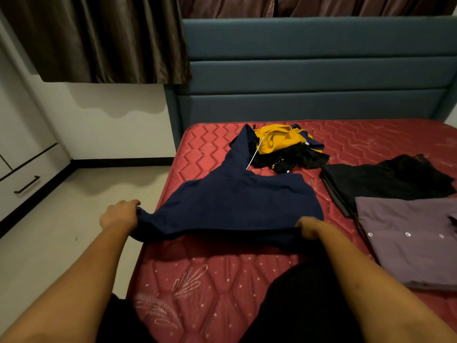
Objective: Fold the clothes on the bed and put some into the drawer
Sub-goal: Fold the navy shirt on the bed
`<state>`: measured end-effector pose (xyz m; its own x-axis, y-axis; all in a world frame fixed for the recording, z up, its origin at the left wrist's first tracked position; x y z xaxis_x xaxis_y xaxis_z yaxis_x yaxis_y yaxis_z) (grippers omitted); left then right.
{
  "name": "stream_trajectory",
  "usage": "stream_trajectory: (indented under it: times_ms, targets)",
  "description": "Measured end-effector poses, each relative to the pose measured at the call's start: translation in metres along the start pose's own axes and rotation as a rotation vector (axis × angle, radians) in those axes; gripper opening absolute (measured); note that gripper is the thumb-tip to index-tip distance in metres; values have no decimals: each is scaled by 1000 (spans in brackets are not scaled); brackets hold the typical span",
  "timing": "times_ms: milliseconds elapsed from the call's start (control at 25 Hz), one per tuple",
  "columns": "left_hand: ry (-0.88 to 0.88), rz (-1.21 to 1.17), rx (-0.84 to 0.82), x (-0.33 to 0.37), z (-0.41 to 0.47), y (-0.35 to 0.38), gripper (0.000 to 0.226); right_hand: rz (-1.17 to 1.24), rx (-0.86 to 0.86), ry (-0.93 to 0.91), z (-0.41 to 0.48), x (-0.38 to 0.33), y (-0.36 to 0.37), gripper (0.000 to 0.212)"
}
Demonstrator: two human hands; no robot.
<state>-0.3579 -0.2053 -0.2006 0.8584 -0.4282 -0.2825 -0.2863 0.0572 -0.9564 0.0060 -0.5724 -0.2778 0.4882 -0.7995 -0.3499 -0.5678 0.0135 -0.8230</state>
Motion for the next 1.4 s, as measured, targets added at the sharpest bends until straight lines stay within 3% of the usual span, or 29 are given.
stream_trajectory:
  times_ms: [160,280,400,480,560,680,760,960,1080,1240,1400]
  targets:
    - [-134,-476,-117,5,37,-2,24,245,206,40,14,27,-5,32]
    - [-323,-1242,-262,28,44,8,27,465,366,135,16,51,-6,25]
    - [-455,-1722,-216,60,51,-5,35,598,468,207,25,67,-13,31]
    - [-498,-1832,-101,73,67,-23,35,599,518,246,34,71,-17,34]
    - [-399,-1608,31,85,82,-42,39,618,566,282,42,74,-20,37]
    - [86,-1108,39,158,88,-46,70,619,599,340,56,82,-20,38]
    - [345,-794,-54,220,61,-19,87,615,560,362,66,84,-16,37]
    - [744,-213,-33,333,-35,38,91,616,582,358,75,91,-25,33]
    - [756,-139,24,363,-52,39,79,661,677,378,67,101,-38,29]
    - [723,-141,68,378,-56,34,69,816,429,357,73,121,-9,47]
    - [731,-46,67,384,-68,37,69,769,477,261,60,116,-17,40]
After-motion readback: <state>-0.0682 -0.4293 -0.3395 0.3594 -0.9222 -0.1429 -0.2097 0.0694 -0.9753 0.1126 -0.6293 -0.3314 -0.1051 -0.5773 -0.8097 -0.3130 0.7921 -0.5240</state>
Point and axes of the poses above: each hand's wrist, its own z-axis towards the middle knuckle, its own y-axis out of the palm, x = y × z, the point moved 9 cm from there along z, towards the middle knuckle, and after that the axes turned 13 degrees about z, right-handed, at the moved point
